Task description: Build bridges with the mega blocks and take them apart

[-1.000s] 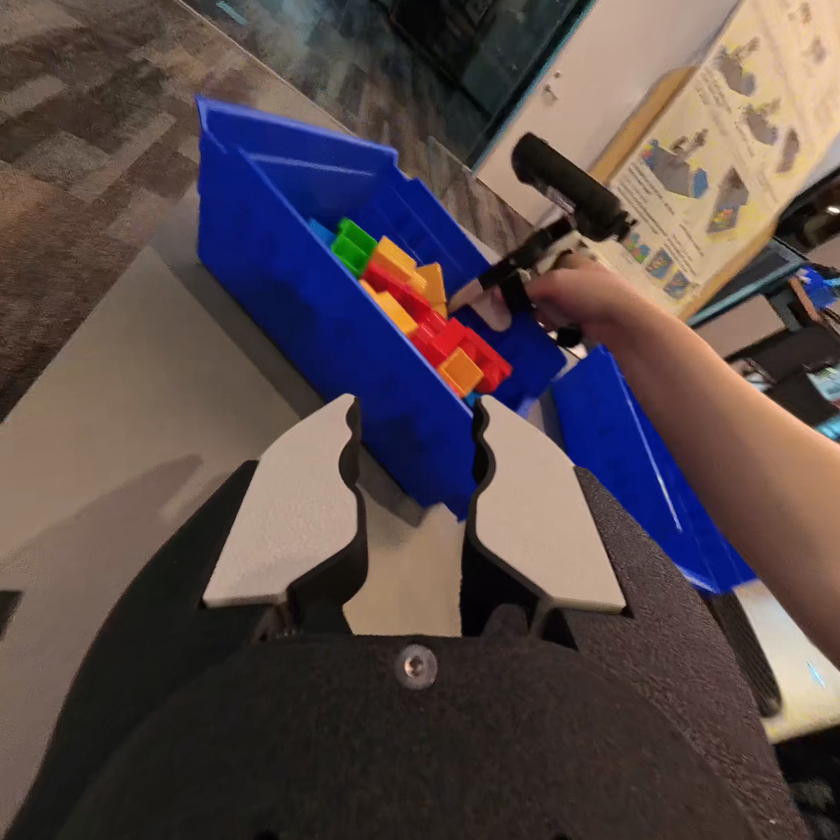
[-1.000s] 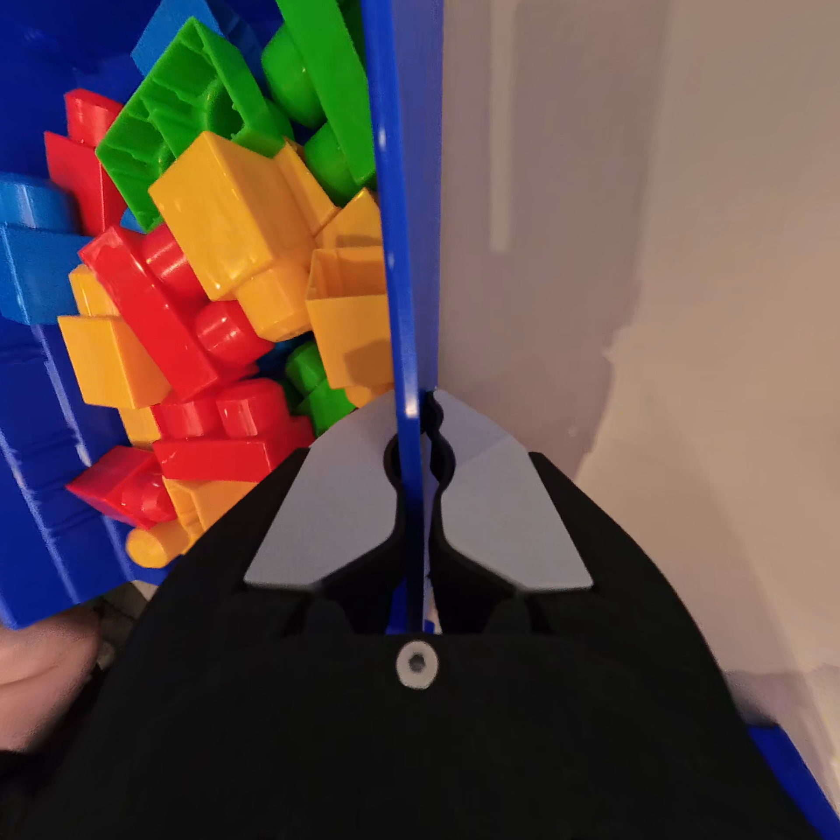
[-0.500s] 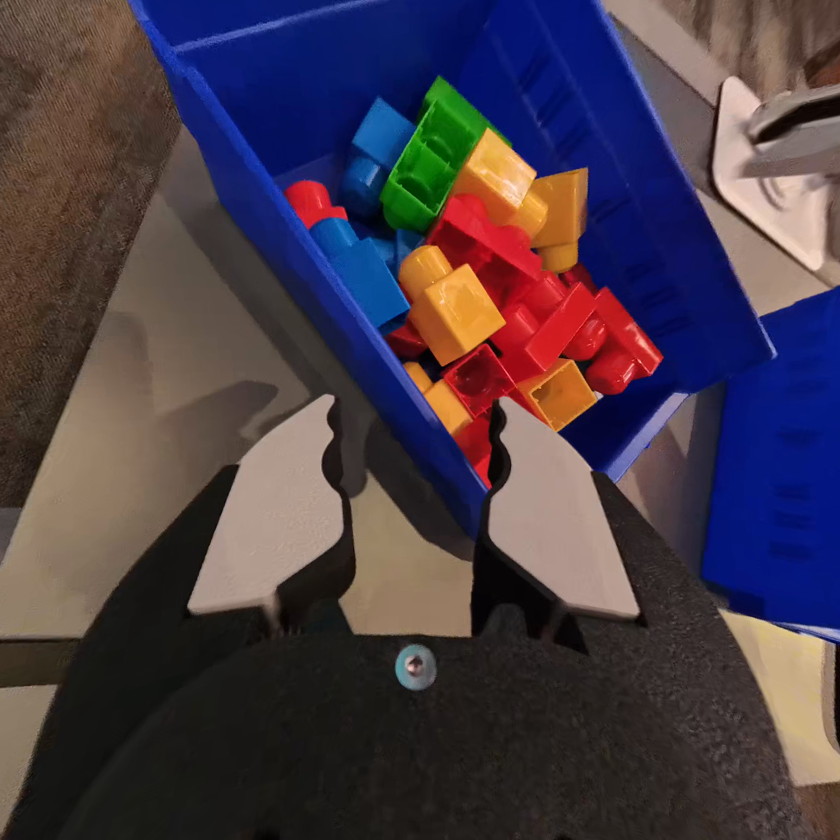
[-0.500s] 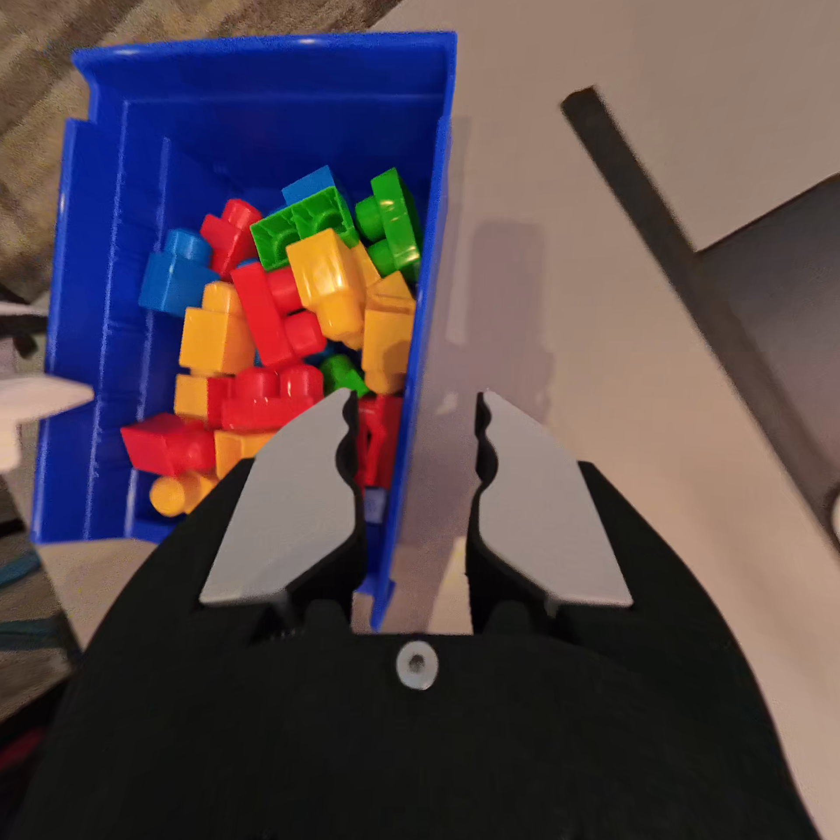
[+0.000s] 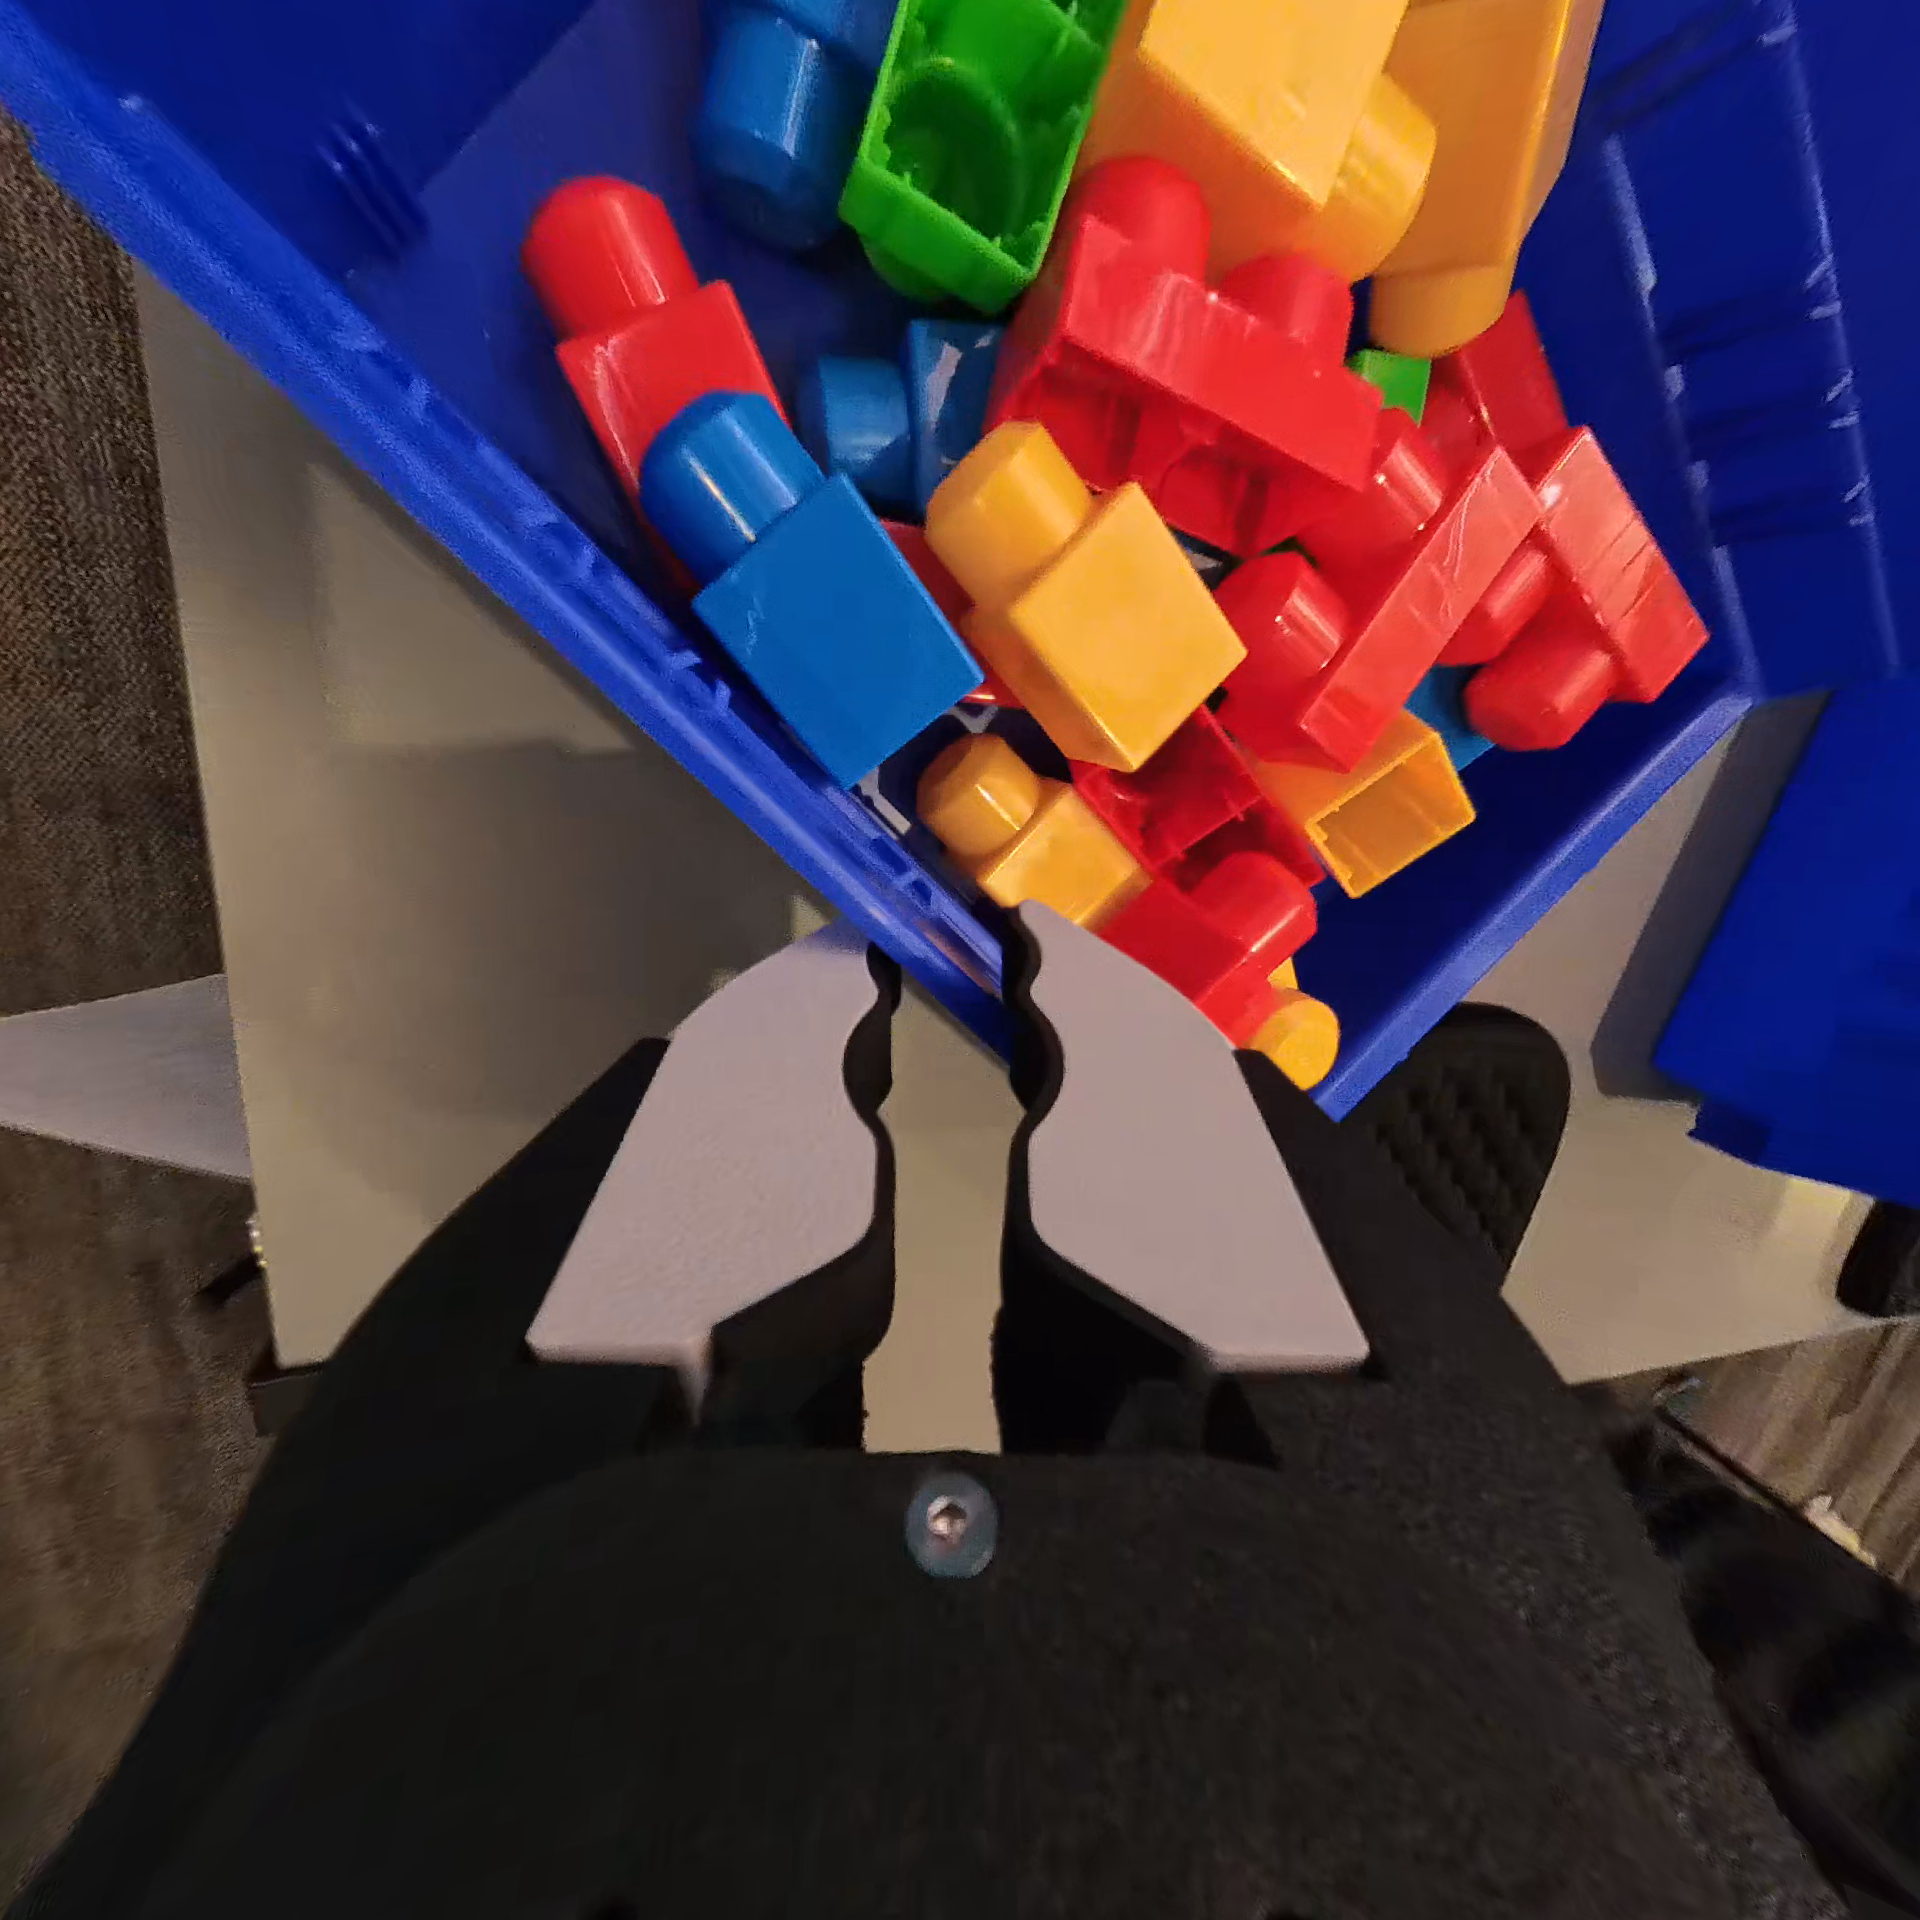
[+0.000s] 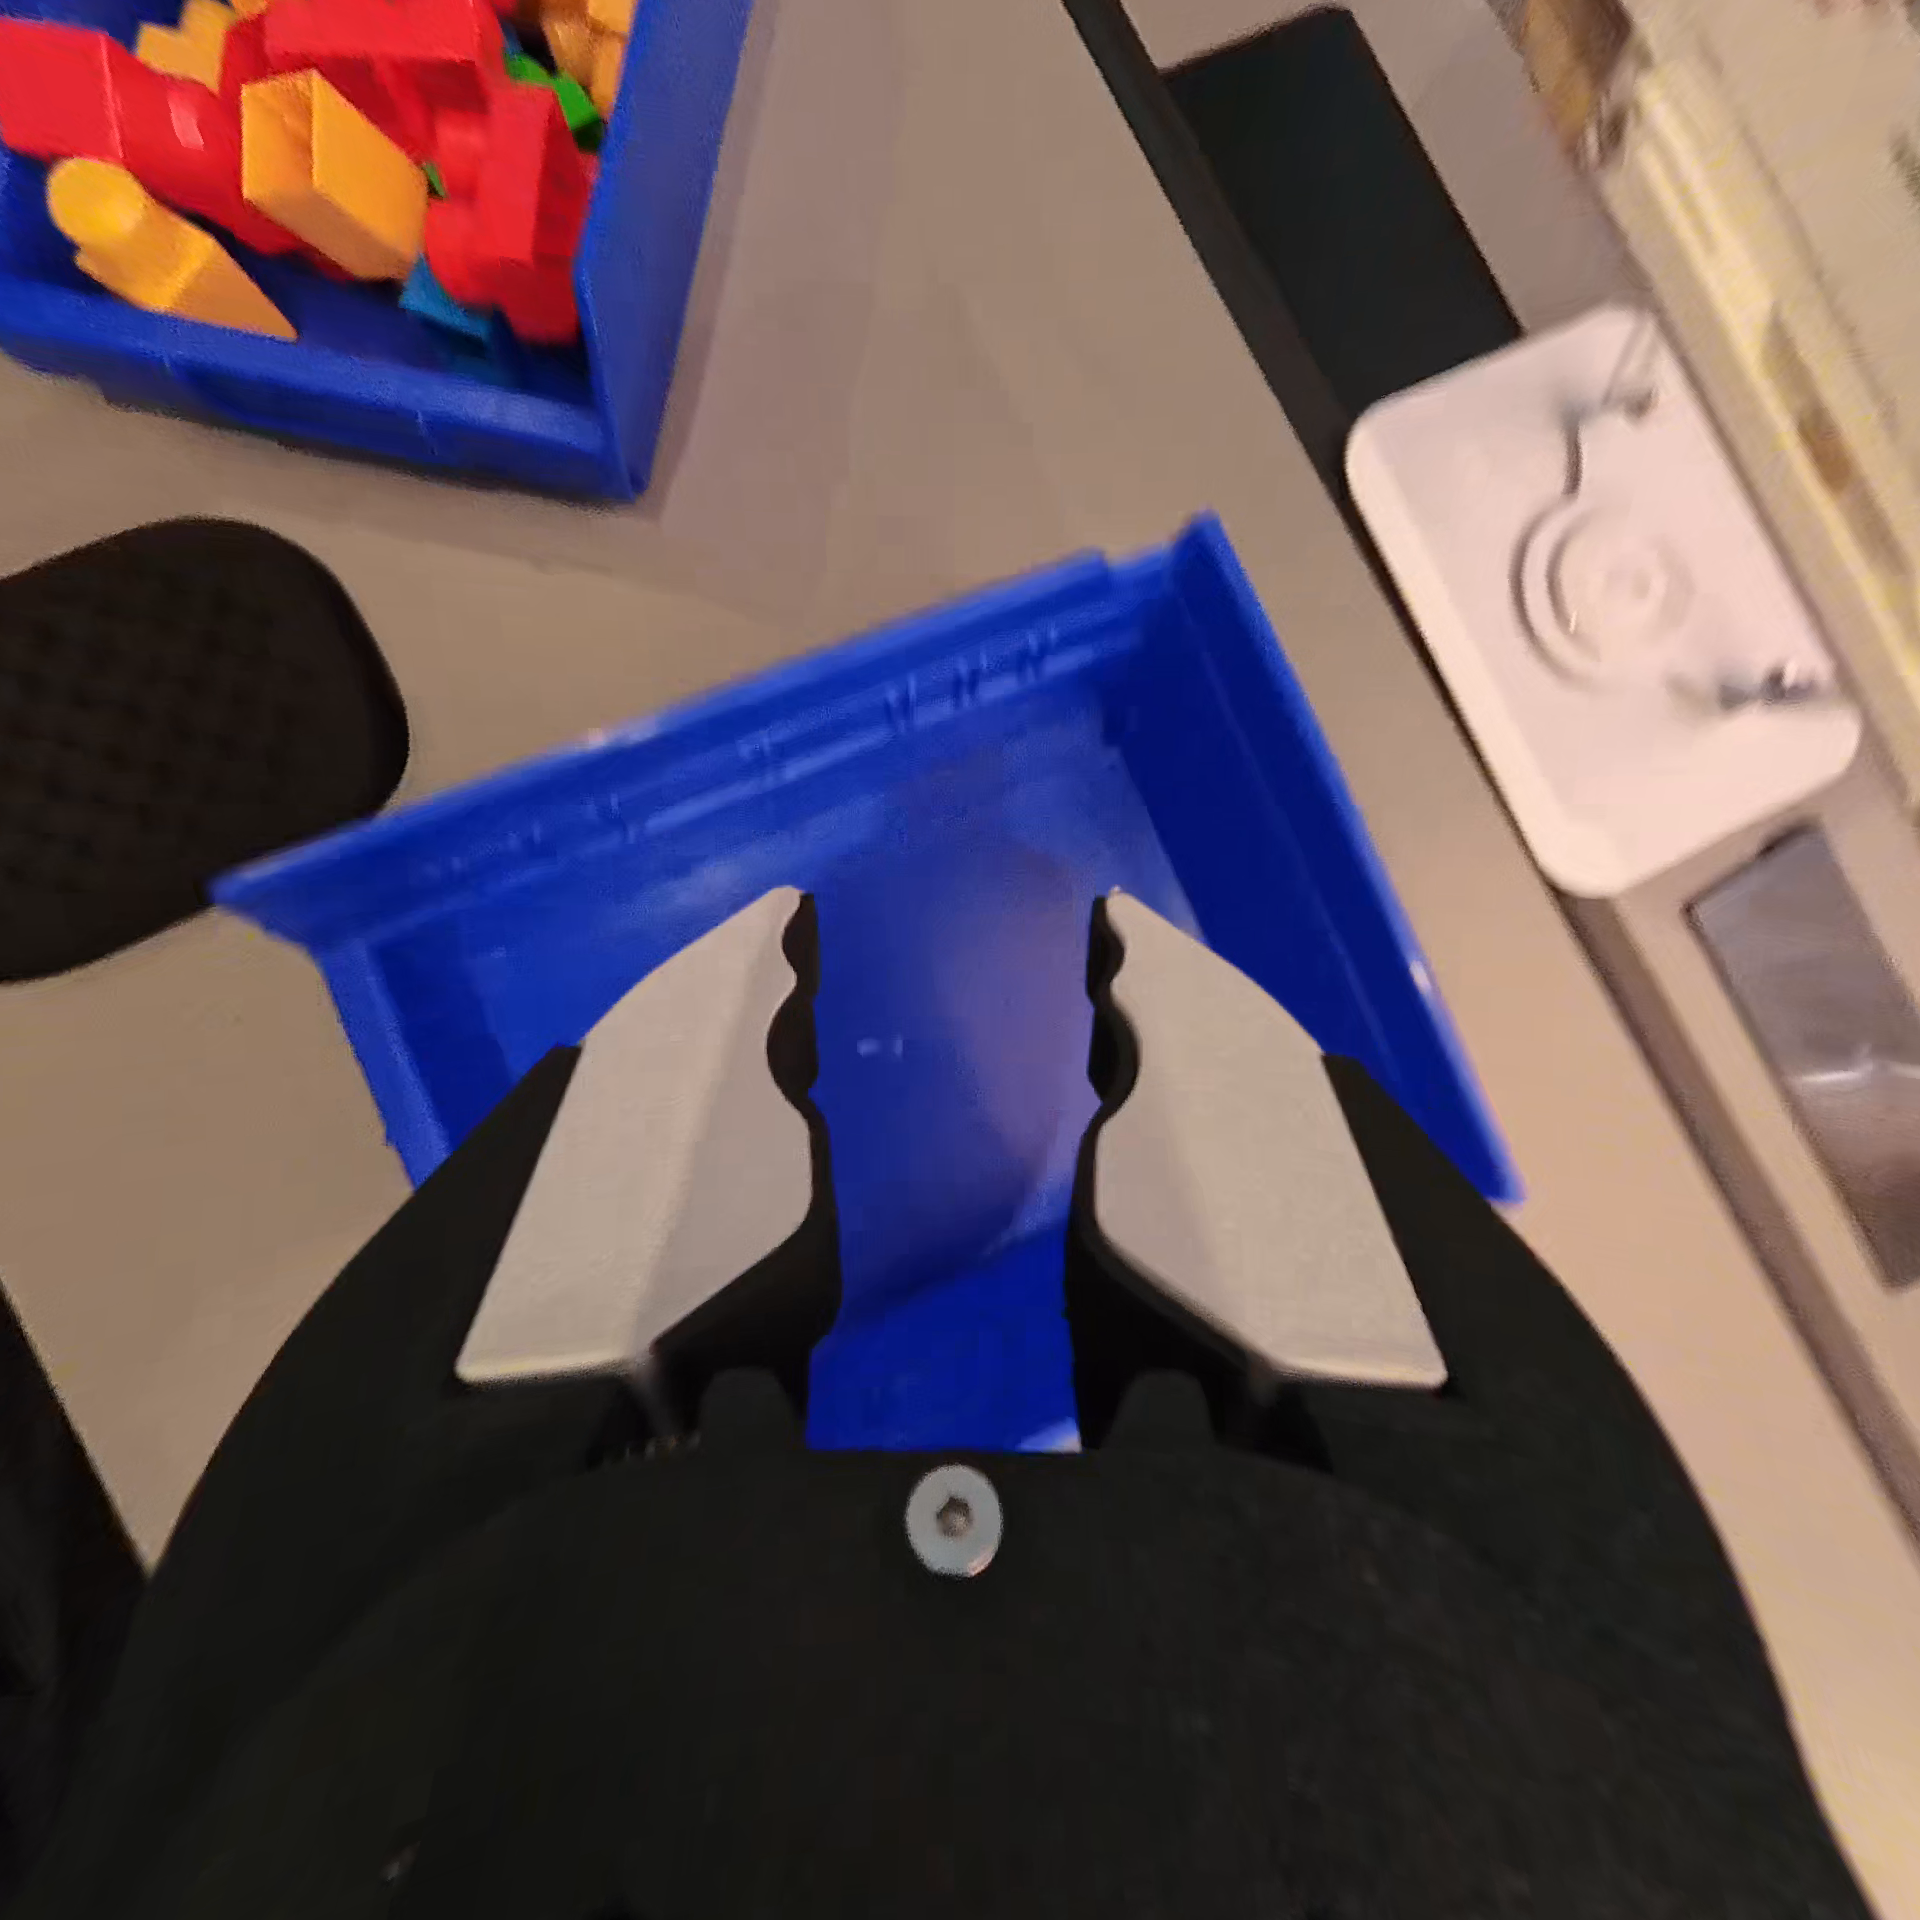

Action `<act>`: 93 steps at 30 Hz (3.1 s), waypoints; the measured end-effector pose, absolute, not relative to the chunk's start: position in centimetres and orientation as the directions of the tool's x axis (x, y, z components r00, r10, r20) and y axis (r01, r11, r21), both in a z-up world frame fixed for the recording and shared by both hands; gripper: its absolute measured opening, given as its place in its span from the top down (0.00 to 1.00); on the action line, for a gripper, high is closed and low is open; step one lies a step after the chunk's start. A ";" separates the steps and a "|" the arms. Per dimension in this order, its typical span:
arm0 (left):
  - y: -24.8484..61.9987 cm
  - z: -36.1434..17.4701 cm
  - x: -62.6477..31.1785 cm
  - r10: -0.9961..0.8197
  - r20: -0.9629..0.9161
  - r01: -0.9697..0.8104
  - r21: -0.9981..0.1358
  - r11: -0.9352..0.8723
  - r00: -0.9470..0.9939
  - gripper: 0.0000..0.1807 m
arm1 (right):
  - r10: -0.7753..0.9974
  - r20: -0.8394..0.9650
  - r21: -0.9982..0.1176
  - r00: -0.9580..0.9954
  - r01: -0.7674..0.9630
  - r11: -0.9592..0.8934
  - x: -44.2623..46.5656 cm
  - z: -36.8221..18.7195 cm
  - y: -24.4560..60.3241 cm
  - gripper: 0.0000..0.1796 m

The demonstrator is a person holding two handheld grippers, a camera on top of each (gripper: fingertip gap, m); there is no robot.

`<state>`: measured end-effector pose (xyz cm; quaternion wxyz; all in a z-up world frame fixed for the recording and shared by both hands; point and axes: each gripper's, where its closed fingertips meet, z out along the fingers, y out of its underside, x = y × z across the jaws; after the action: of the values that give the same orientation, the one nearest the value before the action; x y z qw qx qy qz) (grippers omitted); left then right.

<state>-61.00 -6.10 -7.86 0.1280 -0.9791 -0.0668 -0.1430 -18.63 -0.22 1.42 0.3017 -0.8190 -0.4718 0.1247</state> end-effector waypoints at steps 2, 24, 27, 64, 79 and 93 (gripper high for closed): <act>-6.0 -7.9 -61.3 0.078 0.288 0.142 -0.208 -0.968 0.954 0.91 | 0.825 0.035 -0.637 0.564 0.649 -0.416 -14.9 0.9 -1.8 0.74; -4.6 -8.0 -67.5 -0.406 0.088 -0.408 0.010 -0.913 0.910 0.89 | 0.586 -0.086 -0.676 0.806 0.385 -0.629 4.6 -2.7 -11.5 0.75; -3.6 -7.9 -68.9 -0.458 0.045 -0.460 0.048 -0.887 0.888 0.89 | 0.563 -0.091 -0.665 0.821 0.371 -0.648 5.2 -3.3 -12.1 0.75; -1.7 -9.6 -70.6 -0.206 0.045 -0.204 -0.046 -0.978 0.978 0.97 | 0.483 -0.170 -0.653 0.859 0.269 -0.708 6.9 -5.6 -15.0 0.75; -0.3 -9.6 -71.9 -0.231 0.024 -0.230 -0.032 -0.973 0.973 0.98 | 0.427 -0.190 -0.661 0.884 0.206 -0.721 7.0 -5.8 -15.3 0.76; 1.2 -8.9 -71.3 -0.112 0.136 -0.061 -0.335 -0.940 0.984 0.86 | 0.371 -0.321 -0.586 0.871 0.125 -0.801 -6.9 -6.2 -5.8 0.58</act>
<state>-71.26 1.18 -8.89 0.1673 -0.9819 0.0440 -0.0769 -6.86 -5.80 -6.17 0.2855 -0.9242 -0.1343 0.2153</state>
